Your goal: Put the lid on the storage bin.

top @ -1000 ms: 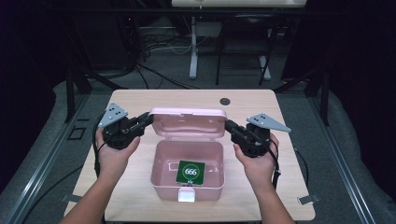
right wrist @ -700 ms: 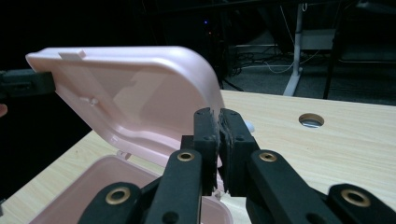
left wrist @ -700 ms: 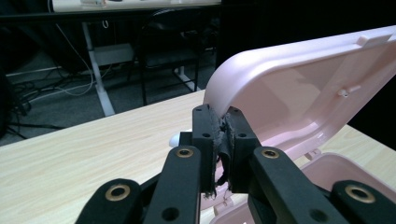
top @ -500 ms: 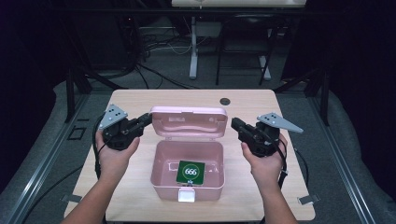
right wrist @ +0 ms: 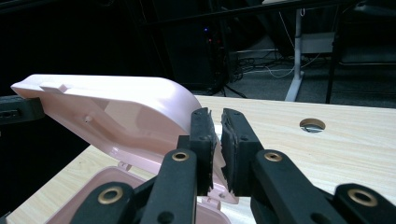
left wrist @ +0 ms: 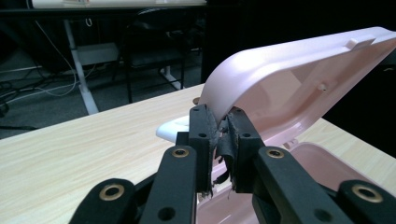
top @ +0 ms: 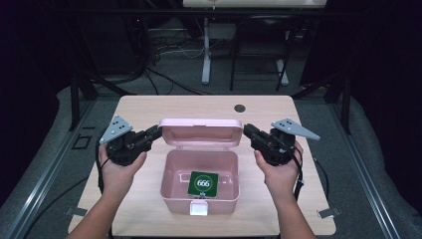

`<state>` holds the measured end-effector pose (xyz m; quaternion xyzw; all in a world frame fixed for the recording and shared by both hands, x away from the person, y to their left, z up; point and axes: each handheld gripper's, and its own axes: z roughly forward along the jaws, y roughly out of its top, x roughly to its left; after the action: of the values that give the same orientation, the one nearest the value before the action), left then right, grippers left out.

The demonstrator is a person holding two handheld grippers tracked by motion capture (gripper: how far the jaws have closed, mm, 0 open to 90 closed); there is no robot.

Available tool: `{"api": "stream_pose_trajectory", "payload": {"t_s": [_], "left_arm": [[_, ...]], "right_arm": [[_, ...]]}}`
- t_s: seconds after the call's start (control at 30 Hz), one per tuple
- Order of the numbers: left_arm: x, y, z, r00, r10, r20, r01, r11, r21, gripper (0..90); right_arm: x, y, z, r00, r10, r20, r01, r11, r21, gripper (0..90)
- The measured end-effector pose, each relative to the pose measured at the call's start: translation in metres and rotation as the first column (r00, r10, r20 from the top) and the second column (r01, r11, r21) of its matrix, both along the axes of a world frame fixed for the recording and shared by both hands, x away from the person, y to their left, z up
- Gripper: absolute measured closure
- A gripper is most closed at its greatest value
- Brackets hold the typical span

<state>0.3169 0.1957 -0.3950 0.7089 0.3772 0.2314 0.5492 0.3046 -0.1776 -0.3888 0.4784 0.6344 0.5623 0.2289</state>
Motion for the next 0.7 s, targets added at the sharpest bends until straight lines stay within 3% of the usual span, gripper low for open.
{"api": "stream_pose_trajectory", "payload": {"t_s": [0.2, 0.7], "left_arm": [[-0.004, 0.002, -0.001, 0.9999, -0.011, -0.010, 0.011, 0.9998, -0.016, 81.0], [-0.018, 0.004, -0.002, 0.9993, -0.036, -0.003, 0.036, 0.9993, -0.006, 77.5]], "right_arm": [[-0.002, 0.000, 0.000, 1.0000, 0.007, 0.000, -0.007, 1.000, -0.004, 82.4], [-0.005, -0.002, 0.000, 0.9998, 0.020, 0.001, -0.020, 1.000, 0.001, 77.0]]}}
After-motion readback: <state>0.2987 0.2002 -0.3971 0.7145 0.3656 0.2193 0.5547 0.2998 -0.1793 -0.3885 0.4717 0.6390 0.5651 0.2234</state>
